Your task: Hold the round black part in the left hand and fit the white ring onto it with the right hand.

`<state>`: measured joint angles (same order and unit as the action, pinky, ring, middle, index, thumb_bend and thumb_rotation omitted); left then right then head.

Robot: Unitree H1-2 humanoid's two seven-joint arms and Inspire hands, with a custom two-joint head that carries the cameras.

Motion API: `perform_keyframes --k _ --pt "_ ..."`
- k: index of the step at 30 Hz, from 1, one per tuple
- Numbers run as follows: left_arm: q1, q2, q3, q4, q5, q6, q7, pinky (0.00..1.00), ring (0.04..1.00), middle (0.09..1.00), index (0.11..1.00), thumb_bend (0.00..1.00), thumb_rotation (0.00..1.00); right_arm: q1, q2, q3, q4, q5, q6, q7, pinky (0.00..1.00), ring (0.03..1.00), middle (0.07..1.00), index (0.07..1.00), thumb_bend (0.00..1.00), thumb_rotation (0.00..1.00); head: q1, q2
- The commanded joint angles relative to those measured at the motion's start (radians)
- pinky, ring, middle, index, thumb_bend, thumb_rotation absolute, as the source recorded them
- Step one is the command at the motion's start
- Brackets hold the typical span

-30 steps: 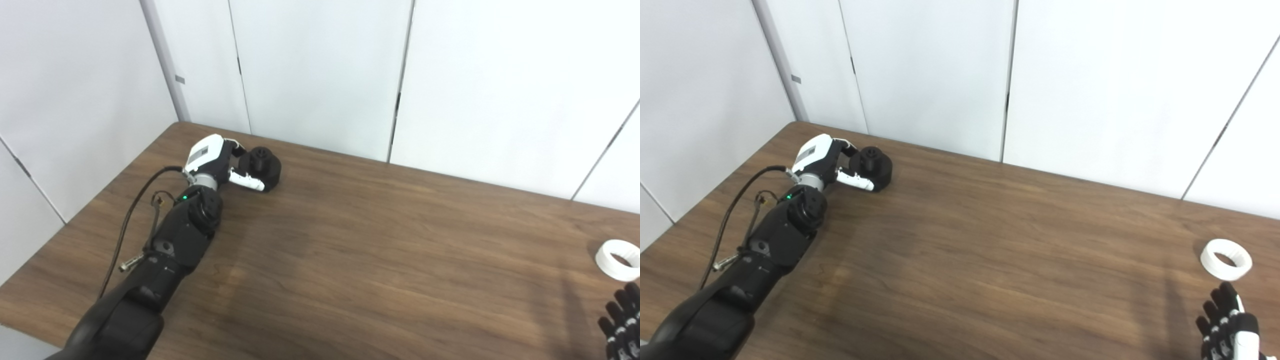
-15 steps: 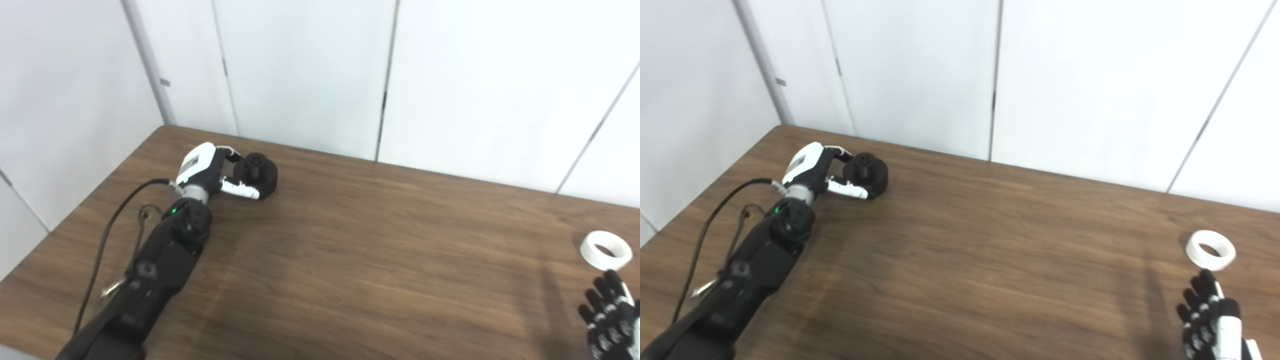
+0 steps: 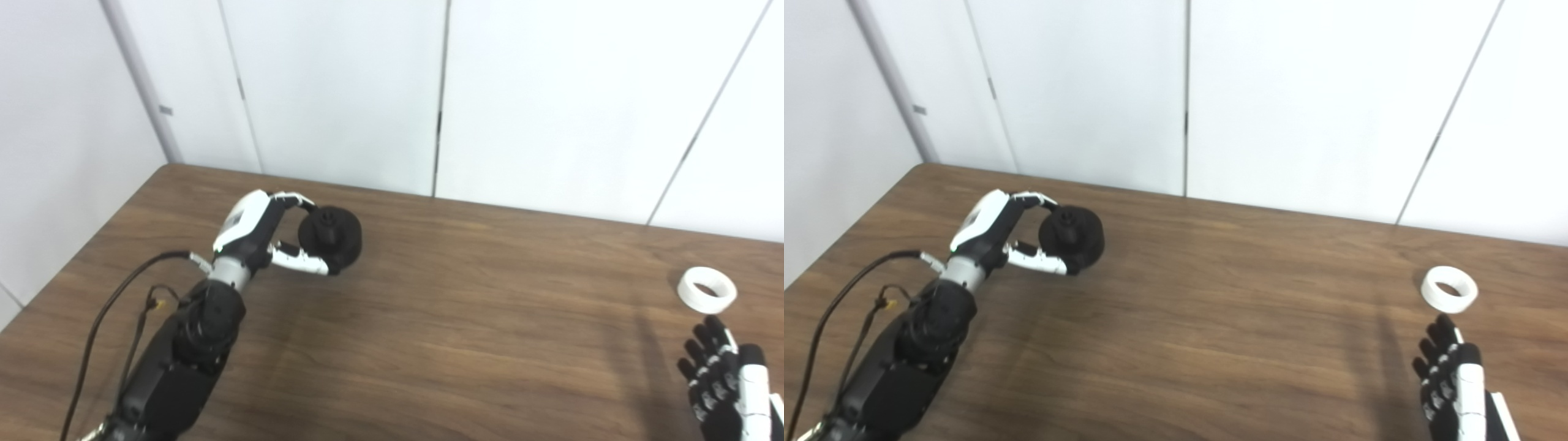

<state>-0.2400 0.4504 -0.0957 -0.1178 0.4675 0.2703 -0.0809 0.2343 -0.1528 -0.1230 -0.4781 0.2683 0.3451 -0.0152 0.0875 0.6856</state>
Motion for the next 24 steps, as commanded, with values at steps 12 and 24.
perform_keyframes --k 12,24 --pt "0.131 -0.07 -0.066 -0.239 0.056 -0.035 -0.077 1.0 0.915 0.798 0.481 0.52 0.06 -0.027 0.036 0.013 0.008 -0.025 -0.059 0.0 1.0 1.0 1.0 1.0 0.58 1.0 -0.135 0.064" --pt "0.208 -0.117 -0.167 -0.201 0.076 -0.14 -0.094 1.0 0.907 0.781 0.481 0.52 0.05 -0.036 0.055 0.036 -0.002 -0.036 -0.051 -0.022 1.0 1.0 0.999 0.983 0.58 1.0 -0.224 0.098"
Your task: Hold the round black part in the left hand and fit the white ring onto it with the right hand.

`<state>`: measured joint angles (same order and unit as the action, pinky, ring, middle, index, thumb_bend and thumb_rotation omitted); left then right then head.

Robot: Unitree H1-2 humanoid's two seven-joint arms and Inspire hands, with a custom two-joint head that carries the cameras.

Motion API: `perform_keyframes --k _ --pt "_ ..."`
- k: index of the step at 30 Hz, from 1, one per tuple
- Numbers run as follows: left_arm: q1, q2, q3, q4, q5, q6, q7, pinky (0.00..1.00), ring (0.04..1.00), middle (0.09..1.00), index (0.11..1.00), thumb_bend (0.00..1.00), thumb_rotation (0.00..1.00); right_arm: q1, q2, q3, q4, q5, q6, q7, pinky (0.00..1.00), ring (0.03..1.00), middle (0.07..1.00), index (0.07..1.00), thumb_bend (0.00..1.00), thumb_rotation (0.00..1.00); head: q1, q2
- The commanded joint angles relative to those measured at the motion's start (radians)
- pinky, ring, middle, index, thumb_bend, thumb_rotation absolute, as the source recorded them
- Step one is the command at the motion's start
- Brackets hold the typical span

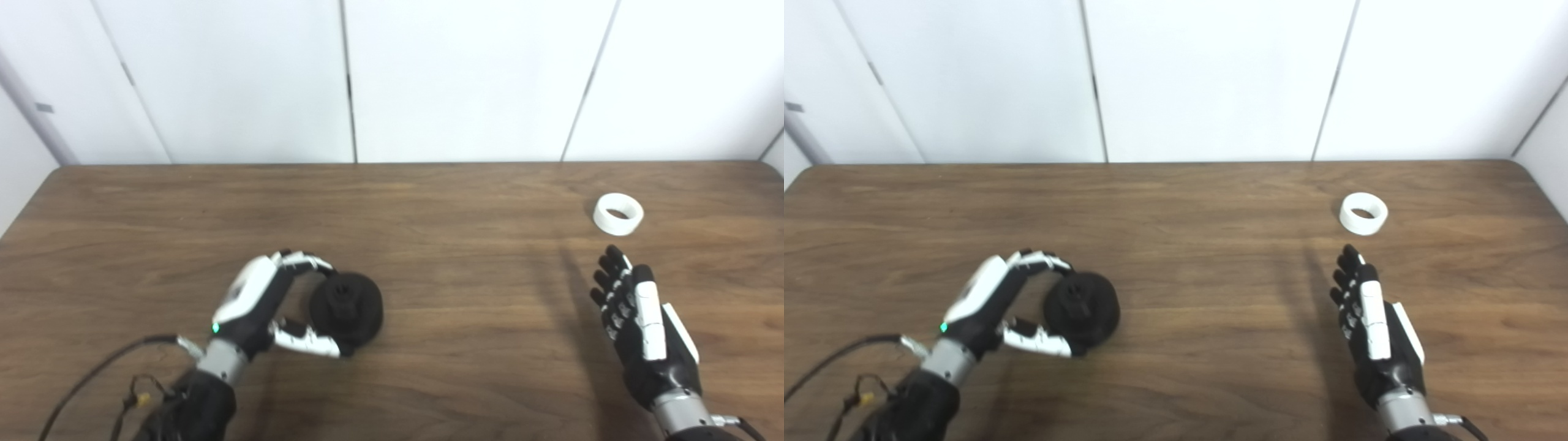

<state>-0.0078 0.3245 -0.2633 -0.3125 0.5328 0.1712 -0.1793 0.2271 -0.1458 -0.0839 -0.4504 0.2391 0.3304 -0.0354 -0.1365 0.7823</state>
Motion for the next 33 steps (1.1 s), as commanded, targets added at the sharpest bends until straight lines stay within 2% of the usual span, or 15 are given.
perform_keyframes --k 1,7,13,25,33 --pt "-0.021 0.007 -0.009 -0.002 0.016 -0.043 -0.003 1.0 0.909 0.783 0.482 0.52 0.05 -0.029 0.047 0.0 -0.031 -0.009 -0.035 -0.004 1.0 1.0 0.999 0.983 0.59 1.0 -0.002 0.004" --pt "-0.005 -0.012 -0.069 0.028 0.067 -0.079 -0.012 1.0 0.899 0.791 0.482 0.52 0.05 -0.032 0.034 0.007 -0.038 -0.003 -0.028 -0.006 1.0 1.0 1.0 0.987 0.6 1.0 -0.005 0.021" --pt "0.013 -0.045 -0.099 0.044 0.085 -0.118 -0.005 1.0 0.897 0.794 0.481 0.52 0.06 -0.032 0.032 0.002 -0.048 -0.007 -0.018 -0.015 1.0 1.0 1.0 0.978 0.6 1.0 -0.002 0.031" --pt "0.045 -0.085 -0.134 0.078 0.123 -0.167 0.013 1.0 0.884 0.784 0.483 0.52 0.06 -0.031 0.025 -0.007 -0.06 0.006 -0.002 -0.016 1.0 1.0 1.0 0.98 0.6 1.0 -0.013 0.038" --pt "0.048 -0.088 -0.132 0.117 0.11 -0.201 0.03 1.0 0.882 0.784 0.483 0.52 0.06 -0.03 0.02 -0.013 -0.055 0.04 -0.011 -0.005 1.0 1.0 1.0 0.982 0.6 1.0 -0.031 0.042"
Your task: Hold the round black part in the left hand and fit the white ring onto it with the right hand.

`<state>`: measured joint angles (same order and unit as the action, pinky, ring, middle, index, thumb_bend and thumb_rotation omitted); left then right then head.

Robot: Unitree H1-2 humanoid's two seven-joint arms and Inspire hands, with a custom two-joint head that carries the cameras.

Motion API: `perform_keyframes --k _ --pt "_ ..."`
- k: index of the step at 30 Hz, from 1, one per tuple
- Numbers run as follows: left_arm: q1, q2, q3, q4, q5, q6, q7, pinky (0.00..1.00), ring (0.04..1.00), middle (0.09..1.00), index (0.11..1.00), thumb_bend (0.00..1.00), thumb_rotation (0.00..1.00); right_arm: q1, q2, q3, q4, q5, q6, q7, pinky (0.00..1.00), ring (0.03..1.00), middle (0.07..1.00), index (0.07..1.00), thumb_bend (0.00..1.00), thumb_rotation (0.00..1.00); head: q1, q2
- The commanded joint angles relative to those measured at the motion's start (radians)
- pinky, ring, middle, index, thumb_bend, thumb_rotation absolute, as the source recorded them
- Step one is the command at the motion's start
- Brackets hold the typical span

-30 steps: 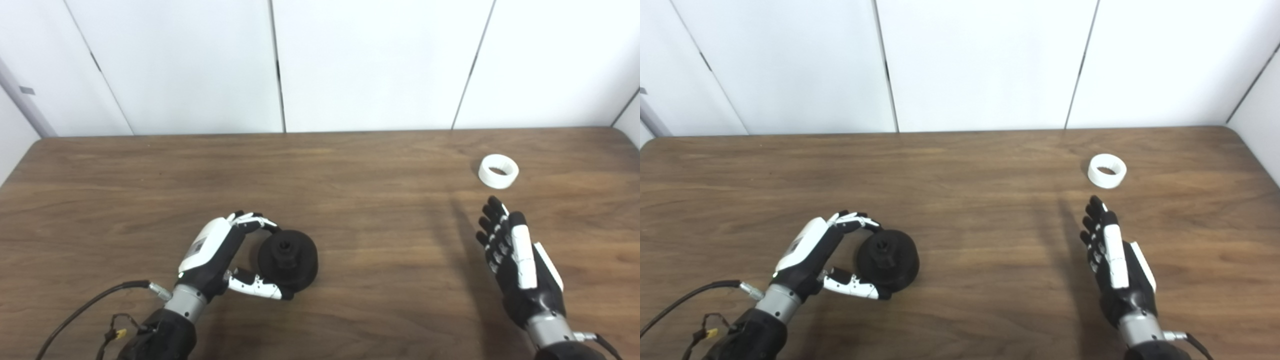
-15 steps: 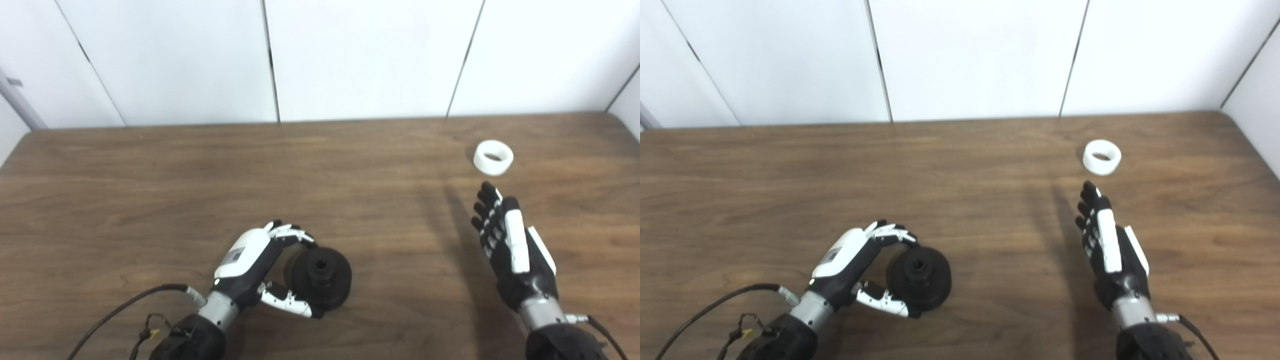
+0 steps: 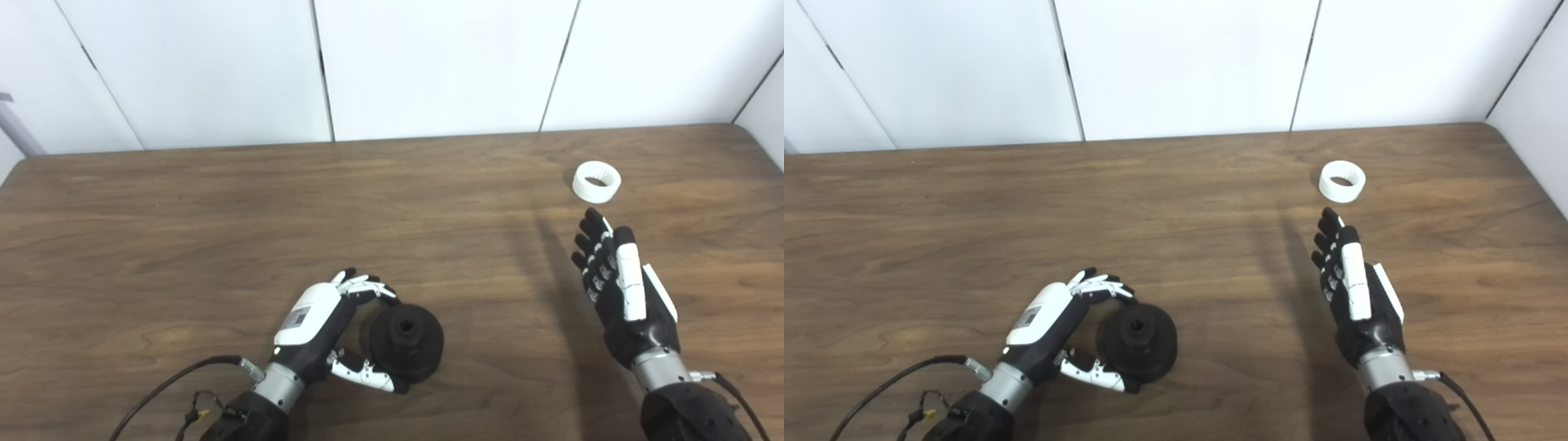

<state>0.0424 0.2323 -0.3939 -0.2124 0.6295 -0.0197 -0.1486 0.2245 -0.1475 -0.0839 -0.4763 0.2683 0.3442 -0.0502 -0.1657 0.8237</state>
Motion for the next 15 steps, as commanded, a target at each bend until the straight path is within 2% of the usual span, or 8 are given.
perform_keyframes --k 1,6,7,10,11,12,15 --pt "-0.002 0.004 0.001 0.019 0.007 -0.009 -0.004 1.0 0.887 0.788 0.483 0.52 0.06 -0.029 0.022 -0.014 -0.028 0.013 -0.025 0.01 1.0 1.0 1.0 0.983 0.61 1.0 -0.014 0.001" --pt "-0.007 0.01 0.007 0.037 0.006 -0.023 0.001 1.0 0.884 0.785 0.483 0.52 0.05 -0.032 0.021 -0.008 -0.021 0.001 -0.021 0.005 1.0 1.0 1.0 0.985 0.62 1.0 -0.05 -0.017" --pt "-0.007 0.011 0.009 0.039 0.005 -0.024 -0.001 1.0 0.886 0.785 0.483 0.52 0.05 -0.031 0.024 -0.008 -0.019 0.0 -0.024 0.003 1.0 1.0 1.0 0.985 0.63 1.0 -0.063 -0.032" --pt "0.001 0.019 0.017 0.054 0.0 -0.04 0.005 1.0 0.889 0.785 0.483 0.52 0.05 -0.019 0.038 0.001 -0.005 -0.009 -0.049 0.003 1.0 1.0 1.0 0.983 0.63 1.0 -0.118 -0.116" --pt "0.004 0.022 0.018 0.059 0.0 -0.047 0.008 1.0 0.886 0.783 0.483 0.52 0.05 -0.016 0.041 0.004 0.0 -0.013 -0.057 0.005 1.0 1.0 1.0 0.986 0.62 1.0 -0.118 -0.116" --pt "0.008 0.026 0.02 0.061 0.0 -0.051 0.009 1.0 0.885 0.782 0.483 0.52 0.05 -0.009 0.043 0.014 0.01 -0.029 -0.076 0.007 1.0 1.0 1.0 0.987 0.61 1.0 -0.14 -0.148" --pt "0.015 0.036 0.026 0.064 0.007 -0.054 0.006 1.0 0.884 0.787 0.483 0.52 0.05 0.004 0.047 0.04 0.034 -0.065 -0.109 0.007 1.0 1.0 1.0 0.994 0.61 1.0 -0.166 -0.189"
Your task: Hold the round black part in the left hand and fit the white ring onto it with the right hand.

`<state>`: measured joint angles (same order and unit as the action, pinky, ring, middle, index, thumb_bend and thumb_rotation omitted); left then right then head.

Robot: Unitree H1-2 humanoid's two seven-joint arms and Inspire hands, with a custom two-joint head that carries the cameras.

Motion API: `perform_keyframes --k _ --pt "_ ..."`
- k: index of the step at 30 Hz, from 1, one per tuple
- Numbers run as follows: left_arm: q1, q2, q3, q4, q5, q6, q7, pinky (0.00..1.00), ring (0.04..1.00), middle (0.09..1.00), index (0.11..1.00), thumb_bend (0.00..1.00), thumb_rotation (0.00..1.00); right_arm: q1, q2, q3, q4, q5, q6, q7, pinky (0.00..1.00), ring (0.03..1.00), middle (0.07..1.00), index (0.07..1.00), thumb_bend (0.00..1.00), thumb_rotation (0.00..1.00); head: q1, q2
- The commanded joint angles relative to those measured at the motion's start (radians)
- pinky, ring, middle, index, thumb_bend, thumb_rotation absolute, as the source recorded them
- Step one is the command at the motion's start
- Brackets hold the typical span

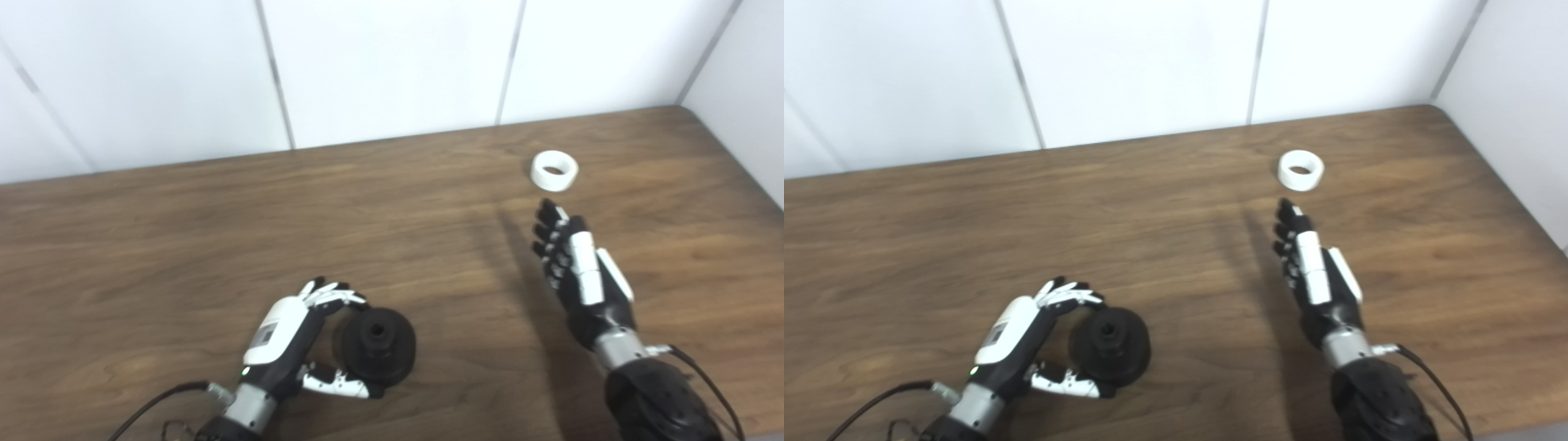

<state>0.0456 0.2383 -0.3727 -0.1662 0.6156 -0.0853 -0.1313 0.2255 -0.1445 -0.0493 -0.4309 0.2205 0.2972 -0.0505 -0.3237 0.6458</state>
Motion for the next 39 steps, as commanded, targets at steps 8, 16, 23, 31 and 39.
perform_keyframes --k 8,16,23,31,39 --pt "0.009 0.037 0.015 0.069 0.033 -0.04 0.021 1.0 0.868 0.785 0.483 0.52 0.05 0.009 0.061 0.033 0.035 -0.063 -0.102 -0.006 1.0 1.0 0.984 0.97 0.62 1.0 -0.056 -0.089" --pt "0.011 0.036 0.022 0.107 0.028 -0.081 0.047 1.0 0.868 0.784 0.482 0.52 0.05 0.018 0.063 0.047 0.06 -0.082 -0.129 -0.011 1.0 1.0 0.983 0.968 0.62 1.0 -0.081 -0.139" --pt "0.008 0.032 0.023 0.121 0.025 -0.088 0.052 1.0 0.864 0.778 0.482 0.52 0.05 0.02 0.058 0.052 0.077 -0.096 -0.146 -0.009 1.0 1.0 0.987 0.963 0.64 1.0 -0.092 -0.155" --pt "0.006 0.028 0.022 0.131 0.041 -0.096 0.069 1.0 0.855 0.772 0.482 0.52 0.05 0.016 0.062 0.043 0.094 -0.091 -0.181 -0.012 1.0 1.0 0.982 0.95 0.64 1.0 -0.103 -0.159" --pt "0.01 0.022 0.018 0.131 0.05 -0.092 0.071 1.0 0.853 0.769 0.482 0.52 0.05 -0.036 -0.012 0.012 -0.027 -0.204 -0.124 -0.022 0.92 0.967 0.957 0.91 0.64 0.66 -0.112 -0.145"
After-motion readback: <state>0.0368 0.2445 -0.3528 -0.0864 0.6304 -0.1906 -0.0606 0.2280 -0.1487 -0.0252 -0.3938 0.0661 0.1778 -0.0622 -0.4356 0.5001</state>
